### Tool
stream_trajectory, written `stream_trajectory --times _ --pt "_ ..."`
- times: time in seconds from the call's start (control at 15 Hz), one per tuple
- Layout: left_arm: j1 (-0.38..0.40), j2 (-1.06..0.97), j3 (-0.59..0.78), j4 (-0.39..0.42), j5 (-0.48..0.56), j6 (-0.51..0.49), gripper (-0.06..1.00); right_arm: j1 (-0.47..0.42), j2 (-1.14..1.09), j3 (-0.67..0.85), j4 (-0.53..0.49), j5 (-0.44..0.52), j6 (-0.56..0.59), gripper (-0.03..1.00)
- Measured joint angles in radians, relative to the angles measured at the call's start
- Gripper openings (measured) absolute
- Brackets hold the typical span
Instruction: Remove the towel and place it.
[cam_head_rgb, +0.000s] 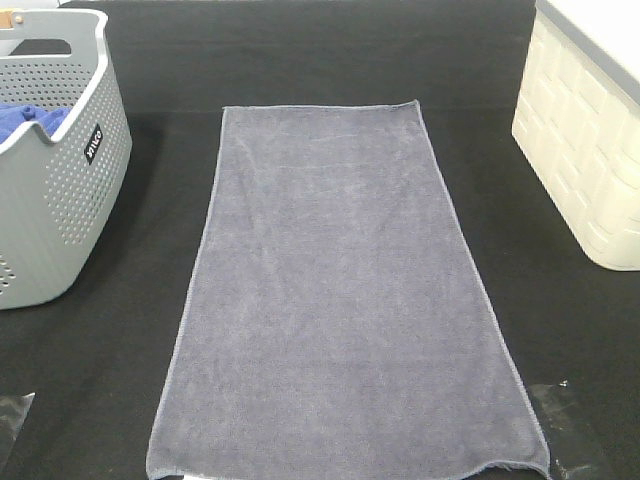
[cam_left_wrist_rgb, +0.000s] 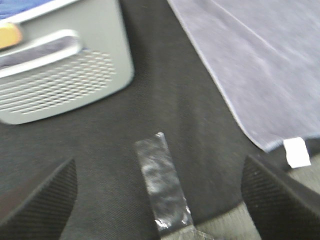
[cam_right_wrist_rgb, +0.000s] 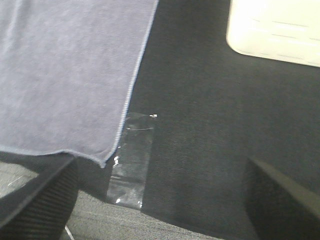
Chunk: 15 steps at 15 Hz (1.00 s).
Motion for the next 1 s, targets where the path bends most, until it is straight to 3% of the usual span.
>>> stream_trajectory --times 0.13,0.33,0.47,1.0 --pt "0.06 -0.066 0.0 0.0 0.0 0.0 0.85 -0.077 -0.038 0.0 0.0 -0.001 0.0 0.83" --pt "0.076 -0.156 0.0 0.0 0.0 0.0 0.85 -0.139 -0.172 0.003 0.0 -0.001 0.0 0.83" --pt "0.076 -0.174 0.0 0.0 0.0 0.0 0.85 -0.144 -0.263 0.003 0.002 0.0 0.0 0.83" --pt "0.076 -0.174 0.0 0.0 0.0 0.0 0.85 -0.144 -0.269 0.003 0.003 0.0 0.0 0.83"
